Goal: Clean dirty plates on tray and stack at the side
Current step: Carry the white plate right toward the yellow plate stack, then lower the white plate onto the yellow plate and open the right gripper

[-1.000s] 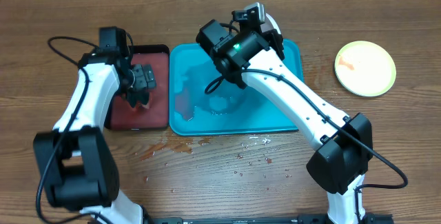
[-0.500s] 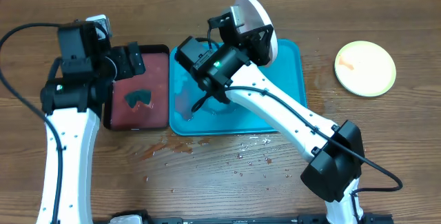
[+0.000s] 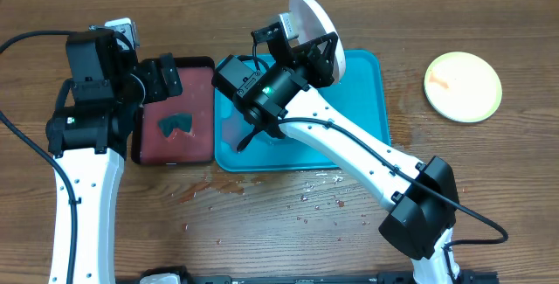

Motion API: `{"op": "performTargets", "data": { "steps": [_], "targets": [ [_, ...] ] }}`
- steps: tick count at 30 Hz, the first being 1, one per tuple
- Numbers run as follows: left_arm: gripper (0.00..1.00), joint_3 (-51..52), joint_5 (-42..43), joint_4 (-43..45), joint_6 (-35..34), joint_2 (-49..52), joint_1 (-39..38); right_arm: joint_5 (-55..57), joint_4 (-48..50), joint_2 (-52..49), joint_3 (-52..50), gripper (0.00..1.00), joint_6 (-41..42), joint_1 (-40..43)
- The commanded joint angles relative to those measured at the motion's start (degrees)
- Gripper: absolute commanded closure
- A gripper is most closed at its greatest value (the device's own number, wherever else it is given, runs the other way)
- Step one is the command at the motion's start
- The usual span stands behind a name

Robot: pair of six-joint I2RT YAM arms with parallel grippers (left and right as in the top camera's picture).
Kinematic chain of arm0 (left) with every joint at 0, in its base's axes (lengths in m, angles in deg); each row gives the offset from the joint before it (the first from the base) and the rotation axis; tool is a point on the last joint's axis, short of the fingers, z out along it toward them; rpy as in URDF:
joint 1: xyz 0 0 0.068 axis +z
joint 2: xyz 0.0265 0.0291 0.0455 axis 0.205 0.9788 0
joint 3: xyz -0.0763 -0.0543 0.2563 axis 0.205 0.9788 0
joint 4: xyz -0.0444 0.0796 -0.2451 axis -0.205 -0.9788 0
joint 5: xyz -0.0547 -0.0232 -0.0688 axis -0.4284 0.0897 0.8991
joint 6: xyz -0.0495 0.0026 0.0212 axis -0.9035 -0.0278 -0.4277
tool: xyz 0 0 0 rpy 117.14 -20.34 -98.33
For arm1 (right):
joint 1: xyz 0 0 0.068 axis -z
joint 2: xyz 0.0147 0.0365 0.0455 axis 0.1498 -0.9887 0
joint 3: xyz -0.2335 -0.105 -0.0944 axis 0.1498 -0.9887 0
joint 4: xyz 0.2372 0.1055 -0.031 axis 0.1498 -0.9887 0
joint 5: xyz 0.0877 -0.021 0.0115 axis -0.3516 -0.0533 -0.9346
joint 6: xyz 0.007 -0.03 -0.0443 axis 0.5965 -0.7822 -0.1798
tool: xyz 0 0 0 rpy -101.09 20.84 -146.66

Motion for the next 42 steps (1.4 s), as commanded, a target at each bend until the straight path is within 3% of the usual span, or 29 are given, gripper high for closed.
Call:
{"op": "performTargets", "data": {
  "steps": [1, 6, 13, 21, 33, 42],
  "targets": [
    [0.00, -0.98, 0.70, -0.15, 1.01, -0.90, 0.31, -3.39, 0.55, 2.40, 1.68, 0.96, 0.28, 0.39],
    [0.00, -0.98, 0.66, -1.29, 1.01, -0.90, 0.31, -33.48, 2.86, 2.40, 1.68, 0.96, 0.31, 6.71],
    [0.00, -0.96, 0.66, -4.90, 1.03, -0.90, 0.26, -65.44, 7.74, 2.40, 1.68, 0.96, -0.70, 21.27],
    [0.00, -0.85, 4.39, -6.38, 1.03, -0.79, -0.26, -88.85, 9.27, 2.40, 1.68, 0.96, -6.40, 39.28],
    [0.00, -0.85, 4.48, -5.66, 1.22, 5.05, -13.51, -90.14, 5.16, 2.40, 1.29, 0.96, -11.17, 63.04],
    [0.00, -0.85, 4.48, -1.14, 0.98, 10.95, -22.10, -88.83, 9.18, 2.38, -4.70, 0.96, -12.24, 75.17]
  ]
}}
